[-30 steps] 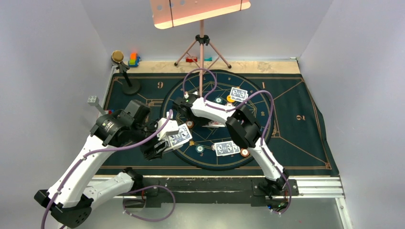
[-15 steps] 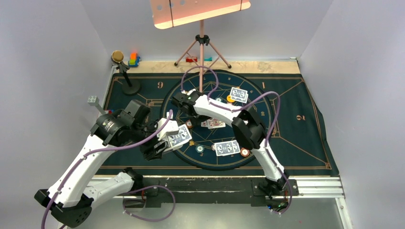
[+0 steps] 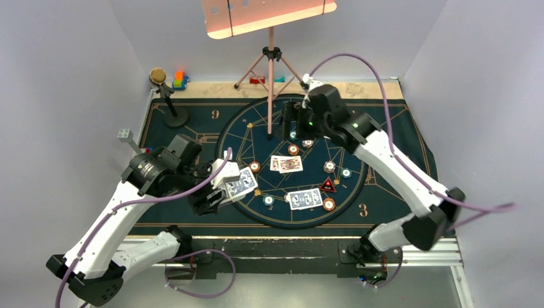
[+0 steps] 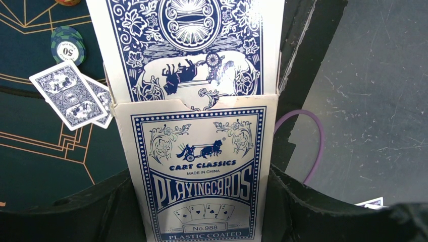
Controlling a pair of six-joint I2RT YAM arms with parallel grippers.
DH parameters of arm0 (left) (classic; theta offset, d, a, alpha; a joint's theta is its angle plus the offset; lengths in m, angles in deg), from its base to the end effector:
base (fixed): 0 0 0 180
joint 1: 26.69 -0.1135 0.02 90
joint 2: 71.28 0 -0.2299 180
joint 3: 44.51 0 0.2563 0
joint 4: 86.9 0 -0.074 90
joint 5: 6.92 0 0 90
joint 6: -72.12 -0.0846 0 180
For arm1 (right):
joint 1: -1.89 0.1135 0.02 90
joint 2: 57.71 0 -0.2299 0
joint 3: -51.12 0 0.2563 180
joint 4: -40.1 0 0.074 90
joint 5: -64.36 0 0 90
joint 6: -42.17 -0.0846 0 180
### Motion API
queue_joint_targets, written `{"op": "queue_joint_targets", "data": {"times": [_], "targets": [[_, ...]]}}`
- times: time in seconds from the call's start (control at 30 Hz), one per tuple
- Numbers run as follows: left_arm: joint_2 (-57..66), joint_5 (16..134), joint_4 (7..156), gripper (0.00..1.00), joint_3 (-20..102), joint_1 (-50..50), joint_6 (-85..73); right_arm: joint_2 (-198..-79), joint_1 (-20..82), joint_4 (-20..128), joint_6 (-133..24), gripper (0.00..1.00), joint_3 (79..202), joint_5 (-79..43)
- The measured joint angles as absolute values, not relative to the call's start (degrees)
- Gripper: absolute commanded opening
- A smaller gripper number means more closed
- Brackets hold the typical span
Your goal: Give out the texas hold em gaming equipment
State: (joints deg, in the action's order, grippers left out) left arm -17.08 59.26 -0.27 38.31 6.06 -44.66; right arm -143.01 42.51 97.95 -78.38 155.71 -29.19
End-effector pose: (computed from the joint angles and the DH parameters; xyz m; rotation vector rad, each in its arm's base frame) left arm 0.1288 -0.1235 0.2858 1.4321 2.2506 -0.5923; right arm 0.2820 0.2349 0.3285 -0.1685 2.3056 0.5897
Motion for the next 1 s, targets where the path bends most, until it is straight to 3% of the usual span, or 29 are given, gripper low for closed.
{"op": "queue_joint_targets", "data": {"times": [0.17, 0.4, 0.83, 1.0], "targets": [[-17.1, 59.3, 0.0, 0.0, 38.1, 6.1, -44.6, -132.9, 41.0, 88.1, -81.2, 0.92, 143.8, -13.7], [-16.3, 59.3, 0.9, 0.0, 38.0, 6.1, -44.6, -132.8, 42.6, 77.5, -85.7, 0.94, 135.8, 2.2], [-15.9, 59.4, 1.1, 0.0, 38.0, 6.1, -44.6, -140.8, 52.8, 73.4, -87.3, 0.97, 137.9, 5.4], [-15.9, 59.4, 1.1, 0.0, 38.0, 6.1, -44.6, -142.7, 53.1, 73.5, -87.5, 0.84, 137.9, 5.3]]}}
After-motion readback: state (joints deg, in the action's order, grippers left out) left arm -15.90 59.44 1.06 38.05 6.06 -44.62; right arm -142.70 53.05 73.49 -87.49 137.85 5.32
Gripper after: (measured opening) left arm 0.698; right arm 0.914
